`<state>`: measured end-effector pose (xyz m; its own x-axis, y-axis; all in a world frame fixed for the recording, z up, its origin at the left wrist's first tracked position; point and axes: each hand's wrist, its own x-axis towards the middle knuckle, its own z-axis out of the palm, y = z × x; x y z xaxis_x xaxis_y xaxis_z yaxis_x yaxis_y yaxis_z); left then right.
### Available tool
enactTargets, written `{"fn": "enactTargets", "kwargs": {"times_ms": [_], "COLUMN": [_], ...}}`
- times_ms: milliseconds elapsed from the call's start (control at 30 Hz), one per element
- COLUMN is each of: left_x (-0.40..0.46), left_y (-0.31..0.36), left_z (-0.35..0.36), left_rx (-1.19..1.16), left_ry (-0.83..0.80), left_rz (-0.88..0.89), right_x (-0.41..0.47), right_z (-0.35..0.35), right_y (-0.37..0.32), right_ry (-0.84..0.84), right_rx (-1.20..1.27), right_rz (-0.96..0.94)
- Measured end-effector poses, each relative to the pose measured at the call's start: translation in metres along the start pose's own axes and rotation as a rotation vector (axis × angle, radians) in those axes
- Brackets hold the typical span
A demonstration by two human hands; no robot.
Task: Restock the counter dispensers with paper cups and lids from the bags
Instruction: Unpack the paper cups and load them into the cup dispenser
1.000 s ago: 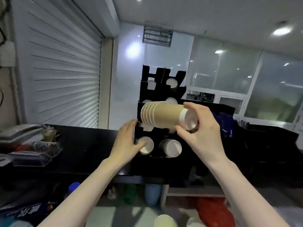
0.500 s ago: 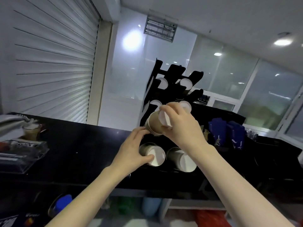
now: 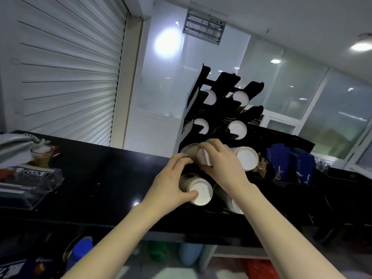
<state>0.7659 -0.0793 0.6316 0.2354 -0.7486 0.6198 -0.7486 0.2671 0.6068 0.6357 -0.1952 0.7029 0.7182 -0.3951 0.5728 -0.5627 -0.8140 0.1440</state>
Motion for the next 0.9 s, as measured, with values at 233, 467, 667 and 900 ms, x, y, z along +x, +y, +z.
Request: {"fn": "enactTargets", "kwargs": {"times_ms": [233,467,667,900], "left_x": [0.001,-0.014,-0.124,-0.271], "left_y": [-0.001,0.018,0.065,0.109], "left_z": [0.002,0.008,0.041,0.098], "left_rx": [0.025,0.11,-0.113,-0.135], "left_ry": [0.013,0.077,0.165,-0.341], "left_rz": [-0.01,-0.062,-0.171,-0.446], "right_x": [0.015,-0.022,-0.165,-0.322], "right_z": [0.013,-0.02,-0.038,-0.016], "right_y": [-0.006,0.002,0.009,0.022], "right_ry": [0.017,-0.026,-0.096,-0.363], "right_rx": [0.008,0.155,0.489,0.578], "right_rz": [0.023,-0.028,0.002,0.043]}}
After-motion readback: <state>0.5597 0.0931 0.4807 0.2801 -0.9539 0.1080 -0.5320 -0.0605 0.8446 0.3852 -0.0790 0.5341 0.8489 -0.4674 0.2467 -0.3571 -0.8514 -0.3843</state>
